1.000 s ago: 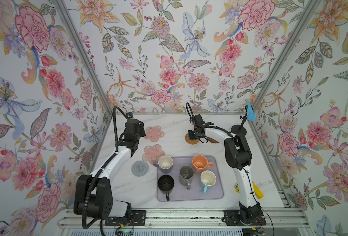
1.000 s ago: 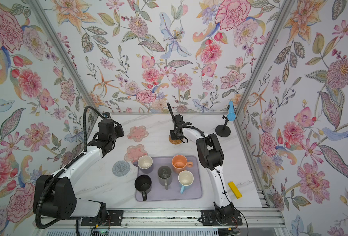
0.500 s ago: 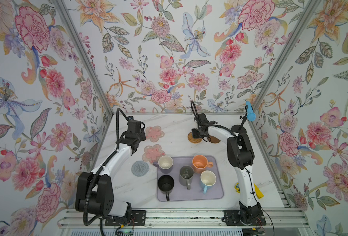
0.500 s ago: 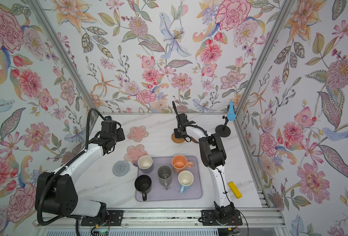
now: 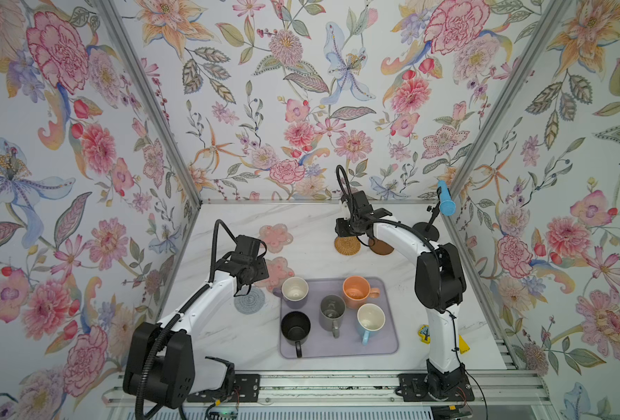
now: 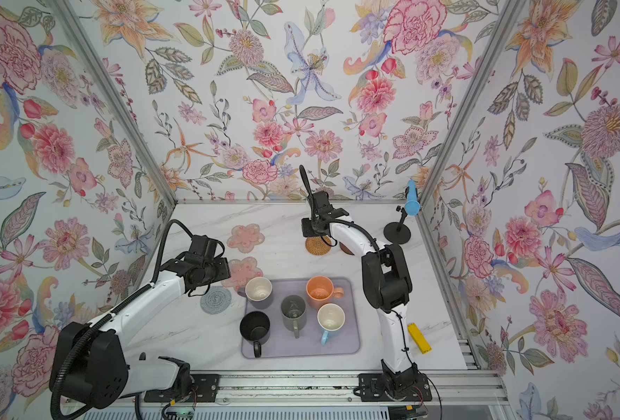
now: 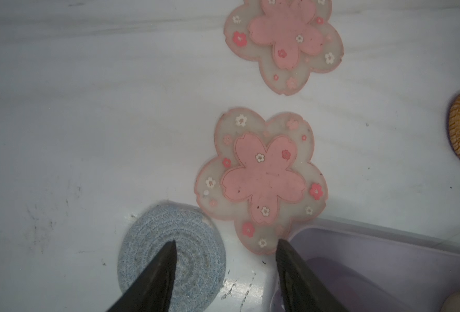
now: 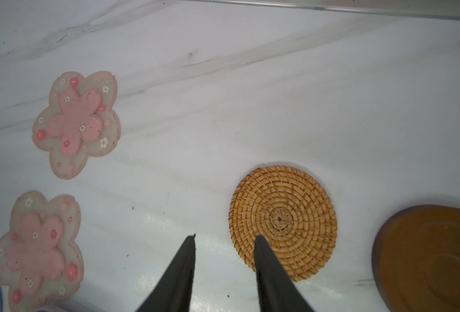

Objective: Place cups on coasters
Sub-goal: Move the coaster to the top-center of the table.

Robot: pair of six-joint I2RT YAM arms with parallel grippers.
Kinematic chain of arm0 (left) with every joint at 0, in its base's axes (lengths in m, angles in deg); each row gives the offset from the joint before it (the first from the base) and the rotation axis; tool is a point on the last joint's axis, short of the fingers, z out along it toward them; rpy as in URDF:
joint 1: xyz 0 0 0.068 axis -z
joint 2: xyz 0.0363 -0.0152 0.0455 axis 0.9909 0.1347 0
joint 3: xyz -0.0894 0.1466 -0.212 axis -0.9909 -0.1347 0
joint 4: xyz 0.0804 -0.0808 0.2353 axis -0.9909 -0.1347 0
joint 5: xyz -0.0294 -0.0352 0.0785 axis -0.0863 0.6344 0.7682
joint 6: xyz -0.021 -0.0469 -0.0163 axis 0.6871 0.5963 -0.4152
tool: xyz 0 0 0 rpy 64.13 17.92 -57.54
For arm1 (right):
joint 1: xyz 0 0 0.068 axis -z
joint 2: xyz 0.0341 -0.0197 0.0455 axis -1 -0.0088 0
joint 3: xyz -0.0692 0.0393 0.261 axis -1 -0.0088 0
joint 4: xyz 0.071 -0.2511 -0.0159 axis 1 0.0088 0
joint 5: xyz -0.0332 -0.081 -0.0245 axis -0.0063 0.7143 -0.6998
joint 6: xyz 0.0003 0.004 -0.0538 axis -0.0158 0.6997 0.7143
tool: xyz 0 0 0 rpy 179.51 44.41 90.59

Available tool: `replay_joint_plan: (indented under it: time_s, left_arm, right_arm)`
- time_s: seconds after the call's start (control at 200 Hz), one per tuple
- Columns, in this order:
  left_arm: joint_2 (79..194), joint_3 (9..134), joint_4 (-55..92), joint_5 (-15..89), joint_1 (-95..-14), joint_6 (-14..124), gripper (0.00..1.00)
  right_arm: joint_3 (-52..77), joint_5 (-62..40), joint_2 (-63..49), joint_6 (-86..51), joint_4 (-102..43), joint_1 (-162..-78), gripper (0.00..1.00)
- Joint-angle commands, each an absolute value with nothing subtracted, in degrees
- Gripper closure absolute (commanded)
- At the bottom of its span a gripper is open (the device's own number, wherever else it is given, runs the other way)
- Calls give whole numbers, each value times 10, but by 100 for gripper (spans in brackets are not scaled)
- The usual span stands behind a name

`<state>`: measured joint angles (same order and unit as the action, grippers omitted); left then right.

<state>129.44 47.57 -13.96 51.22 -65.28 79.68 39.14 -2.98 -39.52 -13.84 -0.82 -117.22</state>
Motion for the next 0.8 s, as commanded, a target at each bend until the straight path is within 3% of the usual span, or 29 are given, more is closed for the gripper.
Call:
replay_joint_plan:
  time_s: [0.0, 0.21, 0.44, 0.791]
  left_arm:
    - [1270, 454, -141, 503, -652, 836, 37]
    - [1337, 501, -45, 543, -657, 851, 43]
    - [1550, 667, 25, 497, -707, 853, 49]
    - [1728, 844, 56, 584, -723, 852, 59]
  right_arm:
    - [377, -54, -374, -131, -17, -1181, 59]
    - [398, -74, -383, -119, -23, -1214, 58]
    - [392, -94, -390, -157, -42, -1222, 59]
    - [368, -97, -396, -184, -72, -1225, 59]
